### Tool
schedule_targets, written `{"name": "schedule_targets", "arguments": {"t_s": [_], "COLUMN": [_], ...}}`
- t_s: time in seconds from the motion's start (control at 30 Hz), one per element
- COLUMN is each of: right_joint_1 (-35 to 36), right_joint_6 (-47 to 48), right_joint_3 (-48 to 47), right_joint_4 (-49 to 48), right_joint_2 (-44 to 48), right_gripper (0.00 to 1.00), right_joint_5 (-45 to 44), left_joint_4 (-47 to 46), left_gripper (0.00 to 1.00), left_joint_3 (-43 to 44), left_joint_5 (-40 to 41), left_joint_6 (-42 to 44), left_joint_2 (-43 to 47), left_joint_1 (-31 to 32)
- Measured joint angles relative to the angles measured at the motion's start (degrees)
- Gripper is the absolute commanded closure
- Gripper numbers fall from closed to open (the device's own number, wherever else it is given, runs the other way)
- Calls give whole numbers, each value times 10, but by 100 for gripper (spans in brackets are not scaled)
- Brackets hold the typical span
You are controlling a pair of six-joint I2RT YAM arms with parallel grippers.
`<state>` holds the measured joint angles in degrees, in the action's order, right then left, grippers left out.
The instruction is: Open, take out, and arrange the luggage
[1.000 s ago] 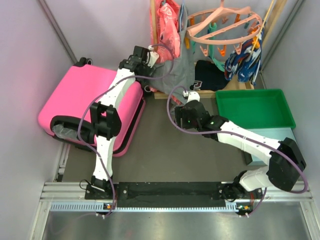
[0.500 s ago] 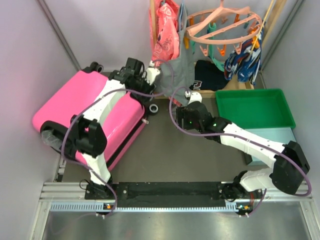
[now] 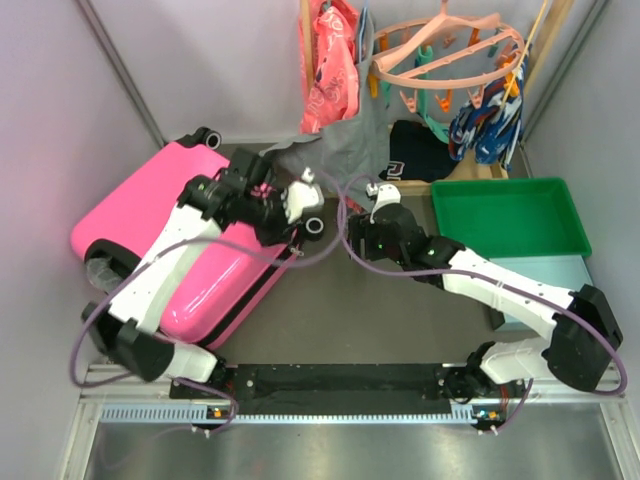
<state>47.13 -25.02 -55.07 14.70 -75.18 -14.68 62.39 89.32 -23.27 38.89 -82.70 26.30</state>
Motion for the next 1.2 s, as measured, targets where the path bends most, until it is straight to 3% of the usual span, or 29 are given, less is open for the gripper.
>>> {"name": "schedule_targets", "arguments": {"t_s": [0.1, 0.23, 0.3, 0.33, 0.37, 0.4, 0.6, 0.9, 1.2], "right_joint_1": [0, 4, 7, 7, 7, 7, 7, 7, 7], "right_joint_6": [21, 43, 50, 51, 52, 53, 53, 46, 41], "right_joint_3": [14, 35, 39, 41, 41, 41, 43, 91, 109], "right_joint_4": [-38, -68, -73, -77, -79, -82, -95, -89, -89], "right_joint_2": [14, 27, 27, 27, 27, 27, 27, 48, 89], "right_gripper": [26, 26, 26, 26, 26, 26, 25, 23, 23], "right_joint_5": [39, 77, 88, 92, 96, 99, 104, 92, 79], "left_joint_4": [78, 114, 113, 108, 103, 90, -47, -158, -169], "left_gripper": [100, 99, 83, 70, 48, 37, 1, 1, 4], "left_joint_3": [-23, -55, -57, -55, -49, -41, 25, 73, 138], "left_joint_5": [-28, -21, -8, -4, 4, 12, 100, 264, 376], "left_joint_6": [13, 13, 4, -2, -15, -27, -121, -200, -203], "left_joint_2": [65, 101, 97, 94, 89, 84, 48, -125, -266], "left_joint_1": [55, 66, 64, 64, 64, 64, 64, 64, 63]}}
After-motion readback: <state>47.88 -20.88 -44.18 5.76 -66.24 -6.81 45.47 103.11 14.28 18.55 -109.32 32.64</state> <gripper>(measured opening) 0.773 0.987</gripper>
